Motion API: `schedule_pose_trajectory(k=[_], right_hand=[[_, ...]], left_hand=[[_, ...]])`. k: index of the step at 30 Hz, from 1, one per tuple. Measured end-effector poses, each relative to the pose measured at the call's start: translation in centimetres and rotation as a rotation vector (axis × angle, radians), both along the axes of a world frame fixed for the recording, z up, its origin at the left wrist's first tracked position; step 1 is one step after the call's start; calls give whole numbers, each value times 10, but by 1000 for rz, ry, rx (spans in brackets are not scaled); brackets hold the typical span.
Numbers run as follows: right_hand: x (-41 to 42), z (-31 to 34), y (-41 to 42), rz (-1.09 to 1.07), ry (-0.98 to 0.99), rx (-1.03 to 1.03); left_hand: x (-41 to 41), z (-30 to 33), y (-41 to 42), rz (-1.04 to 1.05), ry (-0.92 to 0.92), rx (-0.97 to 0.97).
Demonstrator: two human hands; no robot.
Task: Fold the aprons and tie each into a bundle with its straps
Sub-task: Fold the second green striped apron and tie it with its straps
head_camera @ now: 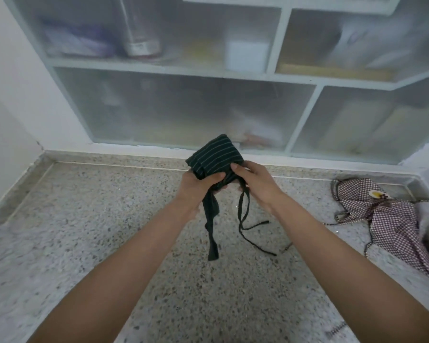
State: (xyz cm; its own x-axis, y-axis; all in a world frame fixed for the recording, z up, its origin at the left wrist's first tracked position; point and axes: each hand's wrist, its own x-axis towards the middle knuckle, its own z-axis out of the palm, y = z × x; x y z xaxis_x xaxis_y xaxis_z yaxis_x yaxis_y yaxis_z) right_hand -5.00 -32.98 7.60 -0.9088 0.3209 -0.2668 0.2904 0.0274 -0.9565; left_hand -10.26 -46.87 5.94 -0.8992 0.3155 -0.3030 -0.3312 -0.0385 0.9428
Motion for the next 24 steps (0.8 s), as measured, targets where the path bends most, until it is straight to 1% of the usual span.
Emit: schedule_pose_trajectory(k=[2,4,7,8,9,10,12,13,14,15,16,17,19,21,24], right_hand=[[3,2,-7,-5,-4,50],[6,1,-9,-40,19,16],[10,-1,-11,-13,16,30],[10,-1,-13,-4,5,70],[10,-1,-15,-1,-11,197],[10,1,-17,12,-36,406],[14,5,-25,81,-106,955],[16,8,-29,152,-122,1225],[17,9,-34,244,-114,1422],[17,10,-37,354,-98,1527],[16,14,-41,477,-83,1563],[15,17,-44,595,-62,1547],[12,34,-46,766,-58,1445],[5,60,-40,799,-91,1307],[-6,92,-21,788,-1,1198]], left_hand=[[-1,5,-7,31,24,-30],[-5,11,-14,53,10,-21],[-8,19,-23,4,42,-38],[-9,18,-24,-3,64,-50],[-9,17,-25,3,82,-63],[-9,16,-25,19,99,-79],[-7,16,-23,41,135,-136],[-7,16,-22,48,161,-174],[-8,15,-22,49,198,-219],[-7,16,-21,47,249,-299],[-7,16,-21,37,320,-414],[-6,16,-21,8,402,-529],[-5,16,-24,-97,526,-651],[-2,19,-29,-257,580,-690],[0,23,-38,-534,579,-659]])
